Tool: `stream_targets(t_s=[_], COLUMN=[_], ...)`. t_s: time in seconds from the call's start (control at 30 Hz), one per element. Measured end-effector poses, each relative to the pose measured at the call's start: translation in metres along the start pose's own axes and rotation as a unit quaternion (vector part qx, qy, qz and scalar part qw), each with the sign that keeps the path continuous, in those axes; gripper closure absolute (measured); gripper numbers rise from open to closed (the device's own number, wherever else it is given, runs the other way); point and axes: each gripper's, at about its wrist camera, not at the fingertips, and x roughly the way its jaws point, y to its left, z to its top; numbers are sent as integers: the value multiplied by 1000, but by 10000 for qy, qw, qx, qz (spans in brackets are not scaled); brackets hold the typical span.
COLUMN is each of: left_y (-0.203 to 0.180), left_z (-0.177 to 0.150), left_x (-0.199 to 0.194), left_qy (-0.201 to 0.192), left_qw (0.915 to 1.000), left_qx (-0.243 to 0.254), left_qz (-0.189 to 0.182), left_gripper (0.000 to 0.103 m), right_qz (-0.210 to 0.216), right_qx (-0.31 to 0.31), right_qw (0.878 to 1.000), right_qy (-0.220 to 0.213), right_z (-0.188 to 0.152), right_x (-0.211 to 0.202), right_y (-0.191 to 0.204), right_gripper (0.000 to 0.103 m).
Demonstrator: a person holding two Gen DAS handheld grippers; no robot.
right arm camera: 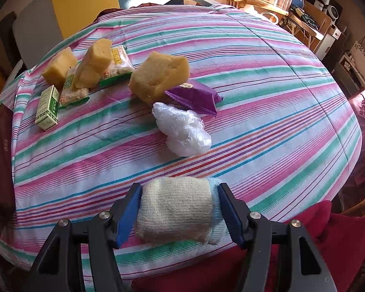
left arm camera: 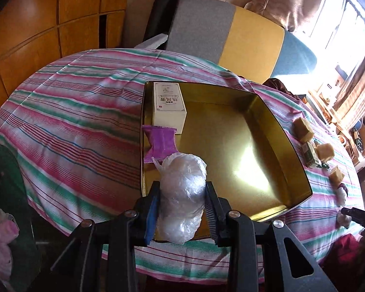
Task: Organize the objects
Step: 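Lower the plastic bag into the tray beside the purple packet, open left tool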
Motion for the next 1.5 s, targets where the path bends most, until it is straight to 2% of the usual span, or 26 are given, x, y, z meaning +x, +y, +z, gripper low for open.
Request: stream_targets(t_s=[0.5,0.87,1.03,1.1,1.17,1.2,1.37,1.5], left_y=[1,5,3,3,3,3,6,7], left_z=[-1,-3,0,3,3,3,4,2], left_x=[22,25,16,9,1,-2,-15,-21], left_qy=[163,112,-130,-283,-460,-540,-681,-747], left_qw=[9996,9990,9983,9976,9953,9936,9909,9901], left_qx=[41,31,23,1,23,54,35,-11], left_qz=[208,421,562,627,857,994,1159,1188], left_gripper=[66,64,64,58,37,34,30,27], right_qz=[7,-11,-2,14,24,87,565,1006], right_qx=[-37,-54,-56,-93,-118,-104,-112,-562], right_qw=[10000,10000,10000,9999,9999,9998,9971,9902], right_qy=[-9,-15,-48,-73,-118,-165,-500,-786], right_z=[-1,-1,0,0,0,0,-1,-5], right_x=[-1,0,-1,-1,-4,-6,-28,-52], right_y=[3,5,5,7,8,8,15,51], right_gripper=[39,39,40,41,43,44,44,44])
